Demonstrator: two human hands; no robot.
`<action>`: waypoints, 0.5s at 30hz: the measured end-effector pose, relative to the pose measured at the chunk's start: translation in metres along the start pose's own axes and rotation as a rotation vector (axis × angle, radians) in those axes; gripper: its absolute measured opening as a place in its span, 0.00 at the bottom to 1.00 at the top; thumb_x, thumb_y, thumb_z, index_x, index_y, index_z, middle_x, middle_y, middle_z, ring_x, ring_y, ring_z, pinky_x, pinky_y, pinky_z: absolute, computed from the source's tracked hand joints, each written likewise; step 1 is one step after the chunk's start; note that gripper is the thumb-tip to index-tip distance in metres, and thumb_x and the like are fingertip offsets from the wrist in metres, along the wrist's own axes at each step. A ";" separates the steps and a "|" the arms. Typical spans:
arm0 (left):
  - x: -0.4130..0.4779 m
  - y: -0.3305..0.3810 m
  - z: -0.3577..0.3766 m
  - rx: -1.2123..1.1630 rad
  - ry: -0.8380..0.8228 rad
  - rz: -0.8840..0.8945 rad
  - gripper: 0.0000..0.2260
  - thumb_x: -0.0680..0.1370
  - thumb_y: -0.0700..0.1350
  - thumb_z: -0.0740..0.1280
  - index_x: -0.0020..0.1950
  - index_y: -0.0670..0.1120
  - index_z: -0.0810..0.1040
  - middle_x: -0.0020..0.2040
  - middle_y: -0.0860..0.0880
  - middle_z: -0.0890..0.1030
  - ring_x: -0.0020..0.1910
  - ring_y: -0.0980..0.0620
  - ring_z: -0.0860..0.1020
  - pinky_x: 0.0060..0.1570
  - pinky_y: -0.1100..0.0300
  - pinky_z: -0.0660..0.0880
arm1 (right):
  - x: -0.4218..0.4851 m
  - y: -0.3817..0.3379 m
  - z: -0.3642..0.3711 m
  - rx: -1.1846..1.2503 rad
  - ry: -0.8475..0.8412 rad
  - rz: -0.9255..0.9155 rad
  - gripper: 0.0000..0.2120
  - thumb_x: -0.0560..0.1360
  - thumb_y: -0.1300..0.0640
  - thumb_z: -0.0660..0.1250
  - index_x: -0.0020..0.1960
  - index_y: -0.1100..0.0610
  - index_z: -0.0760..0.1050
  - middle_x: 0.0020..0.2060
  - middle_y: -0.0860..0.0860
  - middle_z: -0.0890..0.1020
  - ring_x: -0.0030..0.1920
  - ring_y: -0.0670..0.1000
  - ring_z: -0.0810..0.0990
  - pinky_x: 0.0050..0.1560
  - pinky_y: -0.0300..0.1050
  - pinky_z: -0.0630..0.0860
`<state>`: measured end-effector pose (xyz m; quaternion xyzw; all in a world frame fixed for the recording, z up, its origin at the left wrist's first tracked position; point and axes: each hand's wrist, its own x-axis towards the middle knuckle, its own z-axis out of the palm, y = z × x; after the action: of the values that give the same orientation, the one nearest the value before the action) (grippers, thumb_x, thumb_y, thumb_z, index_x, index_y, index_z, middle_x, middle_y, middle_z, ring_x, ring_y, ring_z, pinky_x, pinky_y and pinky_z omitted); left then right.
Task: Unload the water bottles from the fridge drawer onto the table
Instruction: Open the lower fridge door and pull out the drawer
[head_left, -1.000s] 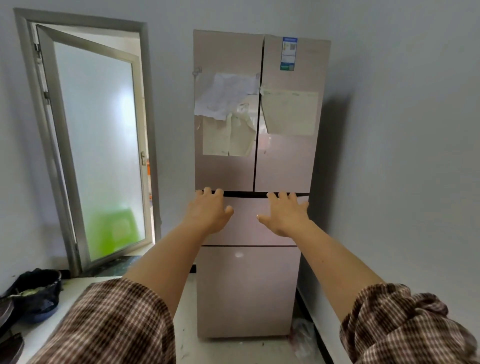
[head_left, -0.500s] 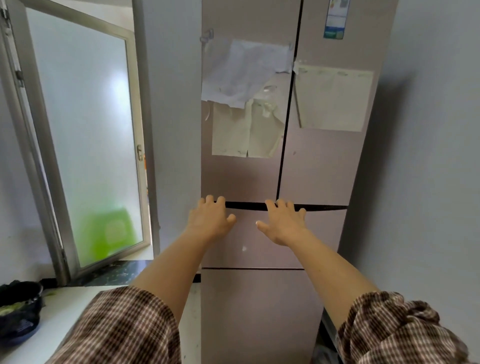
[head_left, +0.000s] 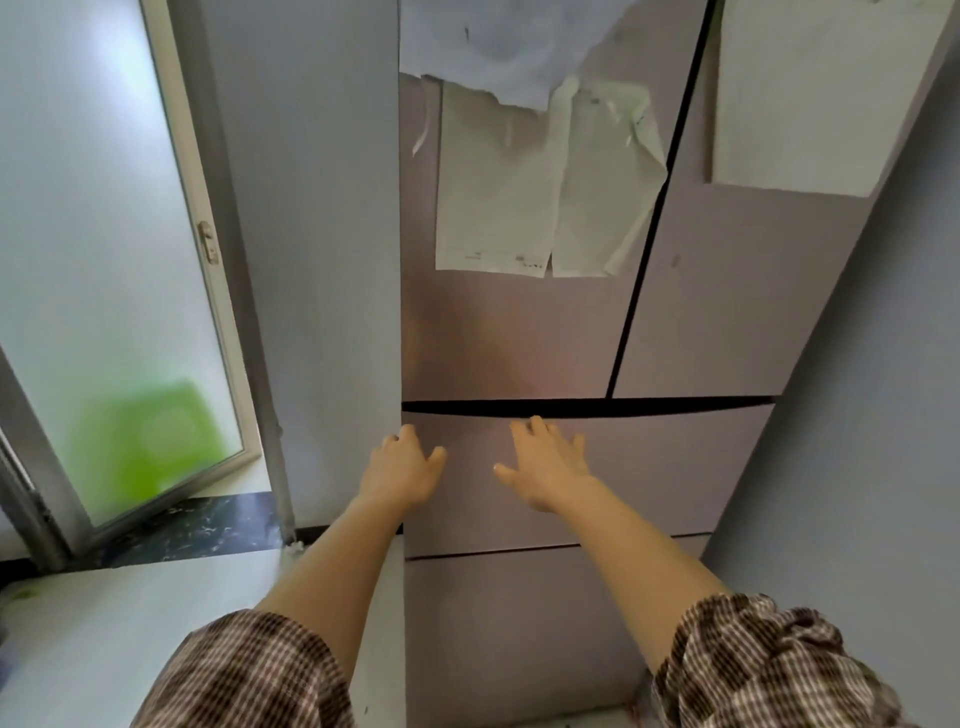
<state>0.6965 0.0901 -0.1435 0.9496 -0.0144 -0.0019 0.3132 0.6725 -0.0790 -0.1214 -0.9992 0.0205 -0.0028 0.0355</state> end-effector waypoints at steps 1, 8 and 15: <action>0.011 -0.004 0.003 -0.032 -0.007 -0.013 0.26 0.81 0.52 0.57 0.74 0.40 0.59 0.71 0.39 0.67 0.68 0.40 0.68 0.63 0.48 0.68 | 0.010 -0.001 0.006 0.002 -0.015 -0.003 0.32 0.79 0.43 0.58 0.77 0.56 0.53 0.75 0.56 0.59 0.75 0.57 0.57 0.72 0.64 0.54; 0.073 -0.029 0.015 -0.214 0.028 0.009 0.25 0.82 0.52 0.57 0.76 0.44 0.57 0.72 0.41 0.68 0.69 0.41 0.68 0.65 0.49 0.67 | 0.064 -0.004 0.041 0.027 -0.020 -0.052 0.36 0.80 0.46 0.59 0.79 0.55 0.43 0.79 0.51 0.46 0.79 0.51 0.42 0.75 0.60 0.47; 0.101 -0.036 0.029 -0.472 0.051 -0.035 0.19 0.83 0.52 0.54 0.71 0.45 0.66 0.64 0.45 0.75 0.58 0.45 0.74 0.52 0.56 0.68 | 0.086 -0.004 0.052 0.033 -0.038 -0.042 0.37 0.79 0.49 0.62 0.79 0.56 0.43 0.79 0.51 0.49 0.79 0.51 0.45 0.75 0.58 0.49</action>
<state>0.7976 0.0985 -0.1876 0.8500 0.0109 0.0131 0.5265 0.7590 -0.0749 -0.1729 -0.9985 -0.0013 0.0151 0.0521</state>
